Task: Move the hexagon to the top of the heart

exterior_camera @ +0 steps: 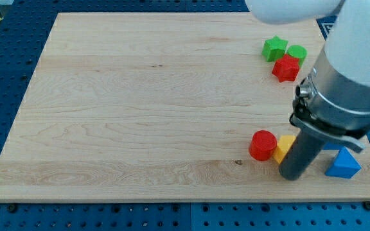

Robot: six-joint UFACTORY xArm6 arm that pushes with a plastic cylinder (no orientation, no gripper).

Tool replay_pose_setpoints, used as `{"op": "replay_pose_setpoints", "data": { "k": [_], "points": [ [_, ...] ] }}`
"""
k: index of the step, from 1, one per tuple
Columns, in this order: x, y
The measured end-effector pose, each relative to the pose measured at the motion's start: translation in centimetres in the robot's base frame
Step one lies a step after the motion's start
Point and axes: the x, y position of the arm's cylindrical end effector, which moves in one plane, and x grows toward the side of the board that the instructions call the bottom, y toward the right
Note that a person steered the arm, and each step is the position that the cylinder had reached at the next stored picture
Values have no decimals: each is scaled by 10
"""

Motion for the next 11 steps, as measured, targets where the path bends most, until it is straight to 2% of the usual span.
{"op": "replay_pose_setpoints", "data": {
  "k": [4, 6, 8, 11],
  "points": [
    [-107, 5],
    [-143, 14],
    [-158, 6],
    [-158, 41]
  ]
}}
